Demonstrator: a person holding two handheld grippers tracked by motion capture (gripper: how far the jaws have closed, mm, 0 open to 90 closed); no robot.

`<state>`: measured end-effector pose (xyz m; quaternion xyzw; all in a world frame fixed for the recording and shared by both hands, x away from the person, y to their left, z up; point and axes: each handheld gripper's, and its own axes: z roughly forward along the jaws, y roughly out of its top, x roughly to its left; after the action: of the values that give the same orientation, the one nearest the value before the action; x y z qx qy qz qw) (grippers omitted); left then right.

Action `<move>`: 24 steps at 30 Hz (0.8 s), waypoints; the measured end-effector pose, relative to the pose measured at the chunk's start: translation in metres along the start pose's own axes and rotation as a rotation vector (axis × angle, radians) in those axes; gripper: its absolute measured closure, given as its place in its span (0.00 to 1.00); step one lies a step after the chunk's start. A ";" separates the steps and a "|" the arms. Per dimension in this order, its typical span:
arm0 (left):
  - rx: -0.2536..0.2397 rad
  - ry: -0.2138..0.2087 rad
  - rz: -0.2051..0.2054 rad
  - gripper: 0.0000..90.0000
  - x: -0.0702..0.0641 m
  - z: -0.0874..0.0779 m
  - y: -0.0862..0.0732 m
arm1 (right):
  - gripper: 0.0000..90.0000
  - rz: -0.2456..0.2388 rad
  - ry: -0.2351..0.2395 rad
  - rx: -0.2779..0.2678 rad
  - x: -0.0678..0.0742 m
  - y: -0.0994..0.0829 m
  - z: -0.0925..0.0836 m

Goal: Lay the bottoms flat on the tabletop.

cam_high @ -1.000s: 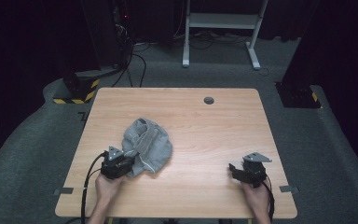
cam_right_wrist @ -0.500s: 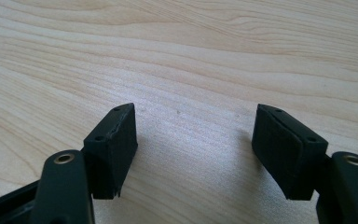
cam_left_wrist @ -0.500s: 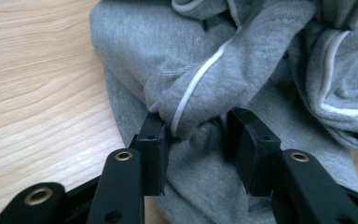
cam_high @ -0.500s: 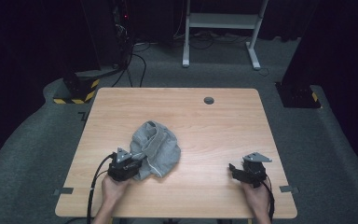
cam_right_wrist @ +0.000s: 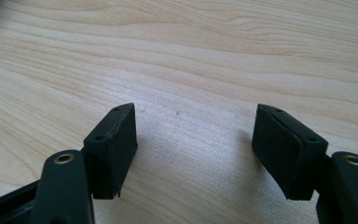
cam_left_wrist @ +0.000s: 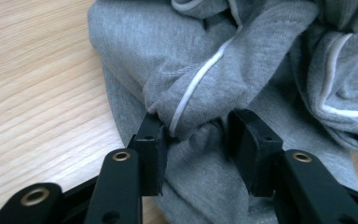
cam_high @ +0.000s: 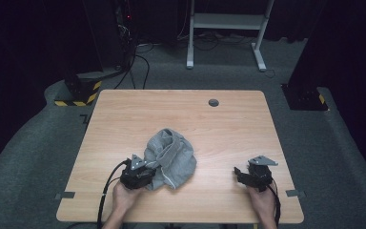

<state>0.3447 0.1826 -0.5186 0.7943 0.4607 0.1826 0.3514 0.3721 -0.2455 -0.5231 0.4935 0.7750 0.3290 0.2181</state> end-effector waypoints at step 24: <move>-0.029 -0.082 0.042 0.57 -0.036 0.007 0.001 | 0.34 0.002 -0.001 0.001 0.000 0.000 0.000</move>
<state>0.3314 0.1488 -0.5215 0.8053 0.4266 0.1639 0.3776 0.3720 -0.2453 -0.5231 0.4943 0.7747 0.3288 0.2179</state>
